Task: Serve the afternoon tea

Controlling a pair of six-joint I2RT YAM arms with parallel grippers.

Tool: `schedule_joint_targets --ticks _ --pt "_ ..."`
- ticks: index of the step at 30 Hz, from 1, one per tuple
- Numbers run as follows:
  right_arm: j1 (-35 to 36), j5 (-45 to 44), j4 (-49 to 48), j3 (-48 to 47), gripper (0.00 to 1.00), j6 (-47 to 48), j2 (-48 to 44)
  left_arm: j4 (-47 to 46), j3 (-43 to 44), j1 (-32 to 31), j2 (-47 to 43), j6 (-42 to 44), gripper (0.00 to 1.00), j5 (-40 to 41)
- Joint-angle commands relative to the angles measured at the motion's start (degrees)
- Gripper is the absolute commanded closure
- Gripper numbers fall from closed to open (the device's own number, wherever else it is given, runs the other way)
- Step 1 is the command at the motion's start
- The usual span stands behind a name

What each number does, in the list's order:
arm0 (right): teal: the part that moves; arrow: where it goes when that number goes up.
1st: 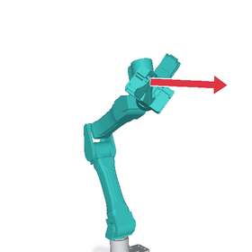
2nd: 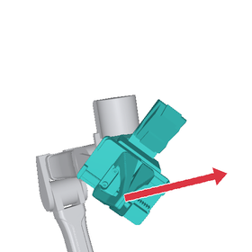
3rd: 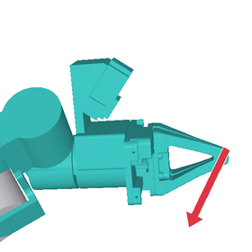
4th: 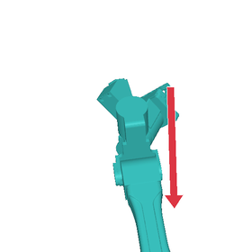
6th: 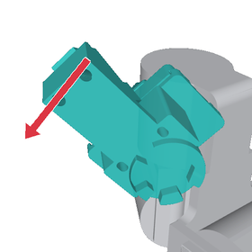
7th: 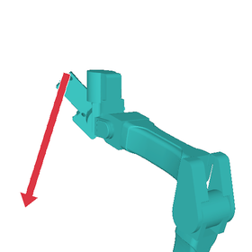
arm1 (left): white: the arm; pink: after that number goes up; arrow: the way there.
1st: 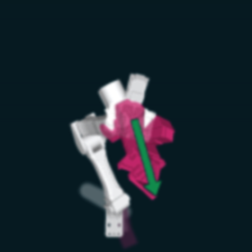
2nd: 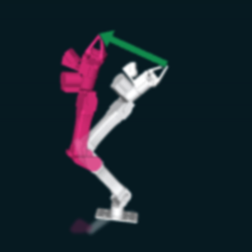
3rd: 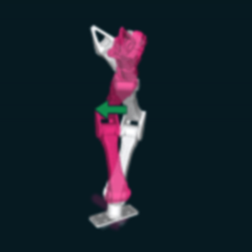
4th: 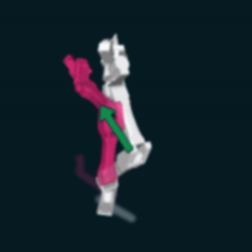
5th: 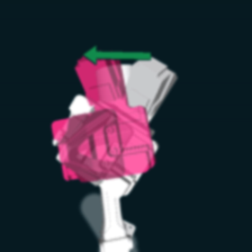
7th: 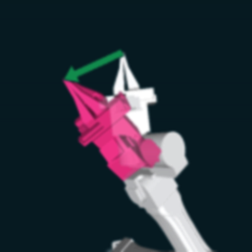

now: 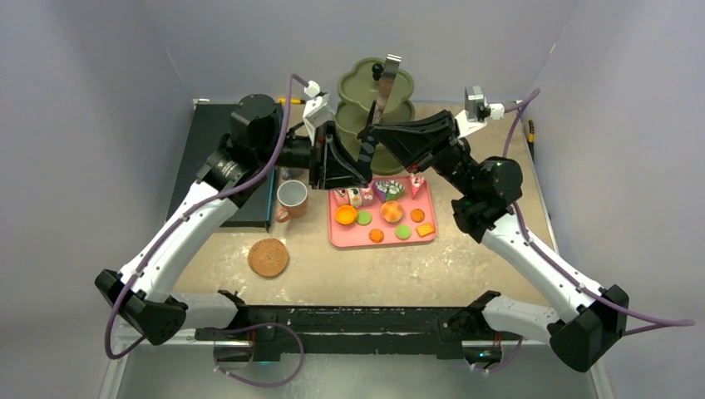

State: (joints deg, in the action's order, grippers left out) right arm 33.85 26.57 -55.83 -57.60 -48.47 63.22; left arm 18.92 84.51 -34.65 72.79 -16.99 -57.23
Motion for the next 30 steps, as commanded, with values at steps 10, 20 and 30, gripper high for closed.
schedule_joint_targets --ticks 10,20,30 --pt "2.5 -1.1 -1.2 1.2 1.0 0.7 0.9 -9.7 -0.8 4.1 1.0 -5.6 1.0 -6.5" --pt "-3.9 16.5 38.8 -12.7 0.09 21.5 2.7 15.2 3.4 4.6 -3.1 19.9 1.0 1.2" --pt "-11.1 30.9 37.8 -10.9 0.02 37.8 0.7 22.4 3.1 4.6 -3.8 24.2 1.0 -6.1"
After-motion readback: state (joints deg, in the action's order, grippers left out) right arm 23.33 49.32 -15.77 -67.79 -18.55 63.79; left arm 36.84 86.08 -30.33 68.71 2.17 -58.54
